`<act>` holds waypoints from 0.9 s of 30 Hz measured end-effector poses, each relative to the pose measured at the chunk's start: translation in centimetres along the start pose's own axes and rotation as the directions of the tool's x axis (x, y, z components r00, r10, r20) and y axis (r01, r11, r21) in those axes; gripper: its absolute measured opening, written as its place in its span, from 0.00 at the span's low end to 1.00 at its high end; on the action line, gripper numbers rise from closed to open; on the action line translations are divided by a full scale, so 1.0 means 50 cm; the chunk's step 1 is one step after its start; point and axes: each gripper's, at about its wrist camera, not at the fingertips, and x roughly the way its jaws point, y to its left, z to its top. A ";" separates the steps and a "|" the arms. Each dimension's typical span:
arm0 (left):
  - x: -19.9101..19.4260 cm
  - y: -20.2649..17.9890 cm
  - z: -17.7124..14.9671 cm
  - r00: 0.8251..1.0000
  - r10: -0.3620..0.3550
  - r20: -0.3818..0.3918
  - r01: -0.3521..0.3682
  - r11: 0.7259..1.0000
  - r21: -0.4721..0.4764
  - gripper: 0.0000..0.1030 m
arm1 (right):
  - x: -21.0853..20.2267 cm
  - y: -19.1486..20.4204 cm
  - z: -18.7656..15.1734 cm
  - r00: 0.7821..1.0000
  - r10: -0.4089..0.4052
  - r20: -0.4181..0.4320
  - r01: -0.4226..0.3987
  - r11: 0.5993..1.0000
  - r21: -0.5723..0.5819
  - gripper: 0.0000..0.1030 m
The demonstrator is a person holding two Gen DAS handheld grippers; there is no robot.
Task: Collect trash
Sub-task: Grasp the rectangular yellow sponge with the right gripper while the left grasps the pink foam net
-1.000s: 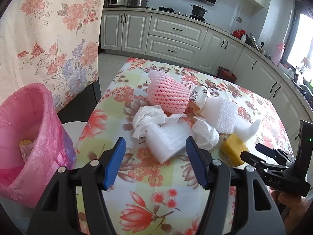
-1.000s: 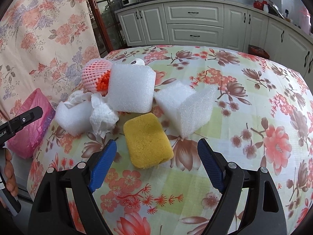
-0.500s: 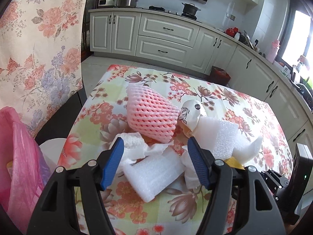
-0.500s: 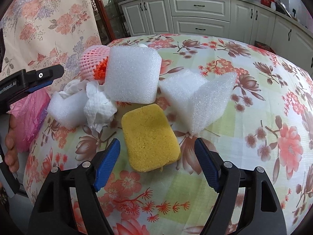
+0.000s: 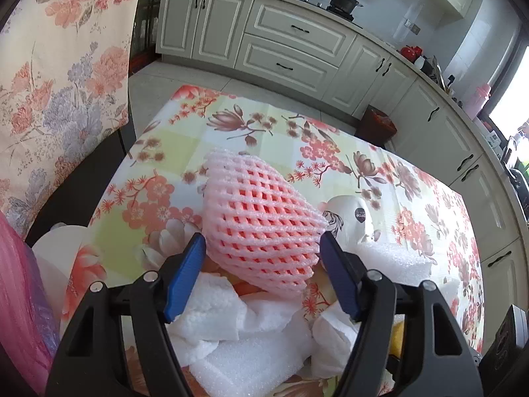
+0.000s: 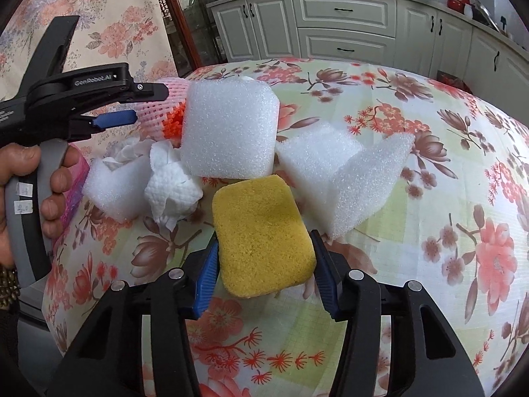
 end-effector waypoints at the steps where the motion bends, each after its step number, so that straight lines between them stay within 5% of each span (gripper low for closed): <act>1: 0.006 0.001 -0.001 1.000 0.004 -0.009 -0.004 1.000 0.002 0.60 | -0.006 0.001 0.003 1.000 0.002 0.008 -0.002 1.000 0.000 0.48; 5: 0.030 -0.002 -0.007 0.999 0.015 -0.048 -0.013 0.999 0.038 0.29 | -0.026 0.007 0.014 1.000 0.005 0.031 -0.005 1.000 -0.004 0.48; 8: 0.026 0.000 -0.011 0.999 0.006 -0.040 -0.005 0.999 0.041 0.20 | -0.038 0.010 0.020 0.999 0.002 0.048 -0.002 1.000 -0.003 0.48; 27: -0.155 0.003 -0.020 0.988 -0.046 0.149 0.040 0.998 0.045 0.19 | -0.106 0.044 0.048 0.991 -0.011 0.132 0.014 1.000 -0.020 0.48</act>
